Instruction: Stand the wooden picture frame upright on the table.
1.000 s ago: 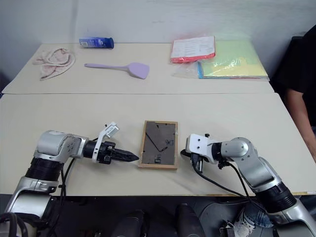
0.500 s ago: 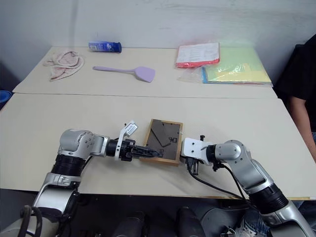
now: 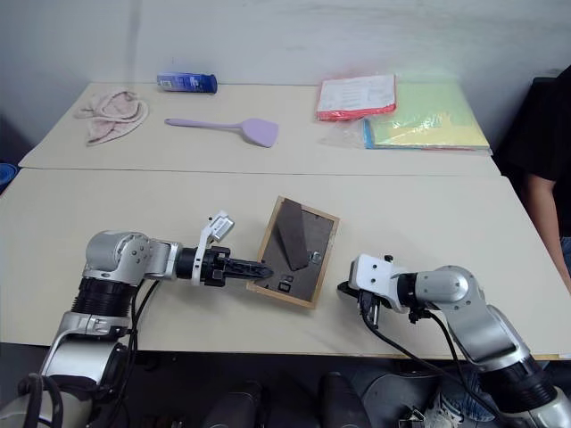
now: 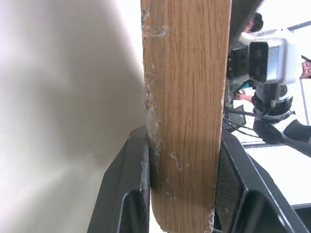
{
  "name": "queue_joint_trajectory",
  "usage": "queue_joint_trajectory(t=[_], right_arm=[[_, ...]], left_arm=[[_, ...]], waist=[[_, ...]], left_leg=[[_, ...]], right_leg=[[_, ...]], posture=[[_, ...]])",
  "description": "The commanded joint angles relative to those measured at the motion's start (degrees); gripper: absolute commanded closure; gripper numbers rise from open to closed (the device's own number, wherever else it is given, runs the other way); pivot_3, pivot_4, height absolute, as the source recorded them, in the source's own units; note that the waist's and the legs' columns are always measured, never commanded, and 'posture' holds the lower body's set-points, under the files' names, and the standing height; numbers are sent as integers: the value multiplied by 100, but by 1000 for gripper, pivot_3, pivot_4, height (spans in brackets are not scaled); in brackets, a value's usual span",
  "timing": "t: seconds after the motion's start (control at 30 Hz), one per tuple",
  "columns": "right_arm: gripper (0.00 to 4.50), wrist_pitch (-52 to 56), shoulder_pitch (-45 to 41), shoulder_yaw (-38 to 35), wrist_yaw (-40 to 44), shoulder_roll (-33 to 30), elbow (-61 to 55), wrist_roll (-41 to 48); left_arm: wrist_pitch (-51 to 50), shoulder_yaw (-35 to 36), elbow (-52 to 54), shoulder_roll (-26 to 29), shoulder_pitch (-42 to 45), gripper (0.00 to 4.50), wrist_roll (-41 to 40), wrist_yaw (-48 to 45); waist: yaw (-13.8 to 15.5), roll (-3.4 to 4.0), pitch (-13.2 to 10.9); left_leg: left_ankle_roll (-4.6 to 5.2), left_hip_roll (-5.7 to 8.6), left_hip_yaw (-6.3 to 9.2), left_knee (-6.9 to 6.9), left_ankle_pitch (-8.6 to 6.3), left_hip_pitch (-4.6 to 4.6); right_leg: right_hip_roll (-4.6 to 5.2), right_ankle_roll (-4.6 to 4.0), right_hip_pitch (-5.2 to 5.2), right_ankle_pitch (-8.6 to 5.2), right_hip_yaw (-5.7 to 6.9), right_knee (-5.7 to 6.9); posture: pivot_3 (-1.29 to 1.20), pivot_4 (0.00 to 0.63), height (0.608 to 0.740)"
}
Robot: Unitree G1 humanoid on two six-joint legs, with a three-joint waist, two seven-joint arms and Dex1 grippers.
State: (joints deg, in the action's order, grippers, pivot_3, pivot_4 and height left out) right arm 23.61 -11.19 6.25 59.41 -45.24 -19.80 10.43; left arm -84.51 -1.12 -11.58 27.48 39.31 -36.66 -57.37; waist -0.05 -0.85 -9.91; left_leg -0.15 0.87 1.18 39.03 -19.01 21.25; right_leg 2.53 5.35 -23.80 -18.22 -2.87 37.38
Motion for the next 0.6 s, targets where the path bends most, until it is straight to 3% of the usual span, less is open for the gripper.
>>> queue_joint_trajectory(t=[0.03,0.13,0.2,0.4,0.6], right_arm=[[3602,923,-84,-830,73,-174,-660,1004],[2604,1666,-265,-1327,98,-355,-910,1752],[2034,2542,-663,-1835,-67,-306,-973,2776],[37,4166,-1953,-2285,-1218,194,-518,4408],[0,4318,-2481,-1744,-1713,603,-276,4409]], left_arm=[[225,86,152,27,249,3256,-365,-313],[438,24,-30,-23,428,3256,-301,-285],[712,-66,-11,10,479,3256,-268,-406],[1273,-282,236,160,610,3256,-285,-825],[1427,-365,348,178,675,3256,-379,-999]], waist=[[1,-1,-2],[0,-1,-3],[-12,2,-8],[-18,6,-12],[-6,8,-12]], left_leg=[[0,0,0,0,0,0],[0,-1,1,-1,0,1],[0,-2,2,-2,-1,1],[-2,-7,4,-14,0,4],[0,-4,1,-12,1,34]], right_leg=[[0,0,0,0,0,0],[0,0,0,0,0,-4],[0,0,0,0,1,-3],[-1,-2,-7,-1,0,-7],[6,-2,-37,-1,-4,-8]], posture=[[0,150,740],[0,150,740],[0,150,740],[0,150,740],[0,150,740]])
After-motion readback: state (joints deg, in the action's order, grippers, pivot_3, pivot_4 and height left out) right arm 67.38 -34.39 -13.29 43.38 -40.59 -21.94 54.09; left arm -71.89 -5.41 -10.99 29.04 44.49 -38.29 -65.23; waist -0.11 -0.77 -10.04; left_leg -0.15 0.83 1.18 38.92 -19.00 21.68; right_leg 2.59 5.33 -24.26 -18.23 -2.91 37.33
